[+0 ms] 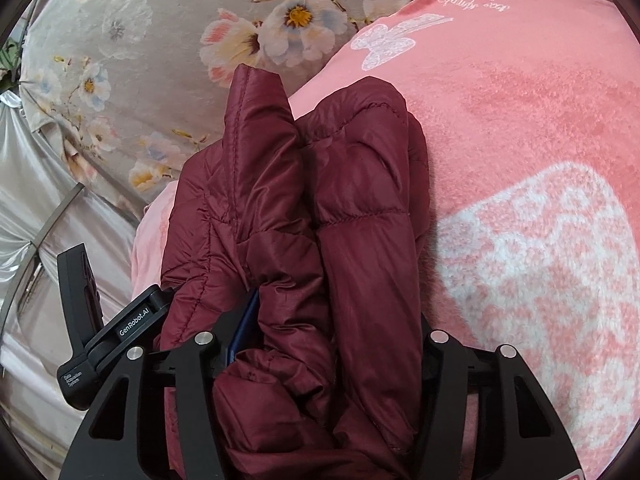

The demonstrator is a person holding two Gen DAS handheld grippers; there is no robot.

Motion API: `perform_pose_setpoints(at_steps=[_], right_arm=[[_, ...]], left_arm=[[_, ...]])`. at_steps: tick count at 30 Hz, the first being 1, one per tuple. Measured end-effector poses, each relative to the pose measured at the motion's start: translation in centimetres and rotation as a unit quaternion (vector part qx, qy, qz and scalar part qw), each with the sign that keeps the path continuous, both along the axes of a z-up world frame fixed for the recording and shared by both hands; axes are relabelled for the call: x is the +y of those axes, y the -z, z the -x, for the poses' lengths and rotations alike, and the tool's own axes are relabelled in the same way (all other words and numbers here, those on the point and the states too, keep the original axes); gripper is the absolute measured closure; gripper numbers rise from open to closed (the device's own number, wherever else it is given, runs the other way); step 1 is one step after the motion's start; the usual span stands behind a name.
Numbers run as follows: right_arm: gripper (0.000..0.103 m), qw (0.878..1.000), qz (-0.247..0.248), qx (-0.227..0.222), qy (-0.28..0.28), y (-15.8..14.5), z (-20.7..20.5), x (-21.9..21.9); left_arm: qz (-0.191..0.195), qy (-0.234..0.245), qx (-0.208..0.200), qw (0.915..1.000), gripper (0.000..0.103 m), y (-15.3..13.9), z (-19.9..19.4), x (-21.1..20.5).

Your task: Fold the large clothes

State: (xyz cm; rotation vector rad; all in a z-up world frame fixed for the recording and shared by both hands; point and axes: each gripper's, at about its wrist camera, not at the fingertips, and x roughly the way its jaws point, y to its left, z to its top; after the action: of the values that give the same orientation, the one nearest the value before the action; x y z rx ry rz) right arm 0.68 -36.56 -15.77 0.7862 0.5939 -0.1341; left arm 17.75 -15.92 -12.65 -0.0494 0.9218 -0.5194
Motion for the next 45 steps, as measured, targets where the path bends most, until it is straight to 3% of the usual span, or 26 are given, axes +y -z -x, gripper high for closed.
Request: perform_pose_setpoints(at_steps=[20,22,25,29,31,37,45], right_arm=[[0.05,1.0,0.005,0.001,0.0,-0.2,0.0,0.2],[0.055,1.0,0.002,-0.004,-0.002,-0.3,0.0,0.2],[0.073,1.0,-0.009,-0.015,0.001,-0.6,0.5,0.1],[0.082,1.0,0.006,-0.017,0.004,-3.2,2.1,0.5],[0.083,0.999,0.025,-0.026,0.005,-5.0,3.0,0.9],[0.083,0.99,0.087,-0.108,0.027,-13.3,7.6,2.0],[0.083,0.96,0.18,-0.213,0.024,-24.0,9.0,4.7]], left_arm=[[0.002,0.006,-0.006,1.0,0.005,0.1,0.2,0.2],[0.008,0.01,-0.001,0.9999,0.005,0.0,0.3,0.3],[0.02,0.015,0.01,0.9996,0.023,-0.8,0.5,0.9],[0.033,0.054,0.0,0.998,0.059,-4.2,1.8,1.4],[0.046,0.077,-0.008,0.996,0.066,-6.2,2.7,1.4],[0.089,0.128,-0.108,0.9818,0.067,-14.7,7.5,2.3],[0.144,0.15,-0.248,0.9461,0.066,-25.6,10.4,6.7]])
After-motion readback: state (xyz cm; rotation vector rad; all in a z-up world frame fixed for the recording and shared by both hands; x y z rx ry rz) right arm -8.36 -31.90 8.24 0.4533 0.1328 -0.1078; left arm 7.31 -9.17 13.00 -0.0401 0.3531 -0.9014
